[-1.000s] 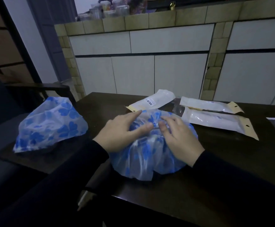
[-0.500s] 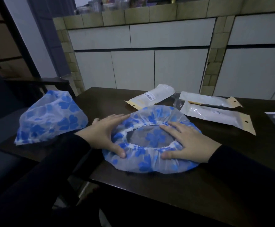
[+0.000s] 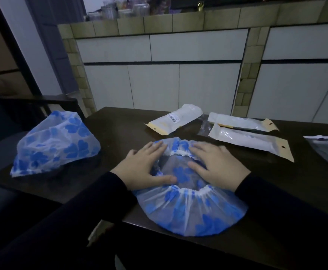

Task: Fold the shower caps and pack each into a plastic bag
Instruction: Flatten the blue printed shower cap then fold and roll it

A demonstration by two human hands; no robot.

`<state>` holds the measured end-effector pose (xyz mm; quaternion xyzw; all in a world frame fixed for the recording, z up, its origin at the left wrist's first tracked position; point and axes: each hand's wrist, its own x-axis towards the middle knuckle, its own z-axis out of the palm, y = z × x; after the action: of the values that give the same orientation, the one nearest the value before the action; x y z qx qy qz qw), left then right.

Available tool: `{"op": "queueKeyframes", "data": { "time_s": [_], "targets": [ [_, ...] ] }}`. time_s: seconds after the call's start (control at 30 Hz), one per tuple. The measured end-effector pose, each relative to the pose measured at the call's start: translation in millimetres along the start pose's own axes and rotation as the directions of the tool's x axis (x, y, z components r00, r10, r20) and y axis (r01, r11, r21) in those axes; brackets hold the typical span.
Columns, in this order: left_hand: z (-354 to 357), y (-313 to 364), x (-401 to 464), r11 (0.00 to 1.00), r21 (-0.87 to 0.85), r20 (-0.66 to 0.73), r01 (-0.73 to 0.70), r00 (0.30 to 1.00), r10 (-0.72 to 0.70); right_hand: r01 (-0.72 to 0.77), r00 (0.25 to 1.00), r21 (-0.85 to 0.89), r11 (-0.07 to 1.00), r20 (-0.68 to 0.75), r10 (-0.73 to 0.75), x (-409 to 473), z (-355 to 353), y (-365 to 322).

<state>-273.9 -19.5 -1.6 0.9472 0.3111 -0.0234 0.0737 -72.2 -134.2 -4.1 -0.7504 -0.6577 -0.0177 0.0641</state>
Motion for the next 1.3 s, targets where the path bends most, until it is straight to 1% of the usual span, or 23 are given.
{"op": "queueKeyframes", "data": {
  "time_s": [0.03,0.07,0.1,0.13,0.2,0.27,0.3,0.37,0.43,0.47,0.5,0.53,0.63,0.7,0.77,0.83,0.87,0.97,1.03,1.07,1.13,1.23,1.3],
  "targets": [
    [4,-5,1,1.000,-0.022,0.039,-0.017,0.999,0.018,-0.063,0.991,0.012,0.998,0.116,0.061,-1,3,2],
    [5,-10,1,0.998,-0.056,0.080,-0.021,0.996,0.026,-0.118,0.976,0.019,0.993,0.184,0.112,-3,4,4],
    [5,-17,1,0.996,-0.089,0.111,-0.013,0.994,0.022,-0.153,0.966,0.014,0.988,0.212,0.147,-4,5,7],
    [4,-22,2,0.994,-0.105,0.126,-0.006,0.992,0.019,-0.177,0.962,0.009,0.984,0.214,0.171,-6,4,8],
    [-2,-25,3,0.998,-0.067,0.137,-0.014,0.990,0.023,-0.194,0.964,0.028,0.981,0.190,0.185,-8,1,7],
    [-15,-21,5,1.000,-0.007,0.120,-0.025,0.992,0.025,-0.151,0.975,0.051,0.987,0.172,0.140,-9,-2,4],
    [-23,-17,5,1.000,0.002,0.084,-0.018,0.996,0.017,-0.117,0.980,0.065,0.991,0.171,0.104,-8,-4,3],
    [-37,-8,7,0.999,-0.045,-0.053,-0.019,0.998,0.017,-0.052,0.988,0.099,0.994,0.149,0.037,-7,-6,3],
    [-41,0,13,0.992,-0.103,-0.193,-0.076,0.980,0.055,-0.002,0.997,0.124,0.992,0.083,-0.009,-4,-8,3],
    [-38,5,18,0.988,-0.115,-0.219,-0.101,0.973,0.074,0.011,0.998,0.130,0.991,0.064,-0.020,-3,-7,4],
    [-33,11,22,0.987,-0.115,-0.202,-0.115,0.975,0.090,0.011,0.997,0.132,0.991,0.076,-0.021,-2,-4,4],
    [-26,17,27,0.988,-0.105,-0.144,-0.112,0.985,0.097,-0.003,0.993,0.128,0.992,0.119,-0.012,-1,-2,7],
    [-5,24,40,0.998,-0.043,0.080,-0.053,0.995,0.056,-0.097,0.962,0.080,0.992,0.264,0.073,0,5,16],
    [2,21,46,1.000,-0.005,0.115,-0.018,0.993,0.019,-0.152,0.951,0.058,0.987,0.279,0.130,0,6,22],
    [5,17,49,1.000,-0.014,0.105,0.008,0.994,-0.007,-0.169,0.948,0.054,0.984,0.282,0.147,-1,6,24],
    [3,17,47,0.998,-0.059,0.081,0.008,0.997,-0.003,-0.154,0.956,0.058,0.986,0.262,0.134,-2,4,23],
    [0,18,43,0.996,-0.089,0.057,0.002,0.998,0.003,-0.142,0.966,0.054,0.988,0.223,0.126,-4,2,22],
    [-14,22,25,0.983,-0.181,-0.066,0.014,0.997,-0.026,-0.135,0.991,0.067,0.989,0.007,0.134,-14,-9,8],
    [-20,27,10,0.980,-0.198,-0.122,0.033,0.991,-0.058,-0.128,0.987,0.122,0.984,-0.076,0.138,-26,-15,-9],
    [-19,31,1,0.984,-0.173,-0.121,0.040,0.991,-0.062,-0.123,0.989,0.157,0.980,-0.058,0.134,-33,-16,-17],
    [-10,37,-14,0.992,-0.108,-0.065,0.058,0.996,-0.065,-0.126,0.991,0.197,0.972,0.077,0.113,-48,-14,-28],
    [9,33,-25,0.994,-0.049,0.055,0.093,0.994,-0.090,-0.155,0.954,0.134,0.979,0.279,0.113,-61,-4,-26],
    [16,26,-28,0.996,-0.025,0.086,0.089,0.993,-0.086,-0.187,0.931,0.112,0.976,0.339,0.139,-61,0,-19]
  ]
}}
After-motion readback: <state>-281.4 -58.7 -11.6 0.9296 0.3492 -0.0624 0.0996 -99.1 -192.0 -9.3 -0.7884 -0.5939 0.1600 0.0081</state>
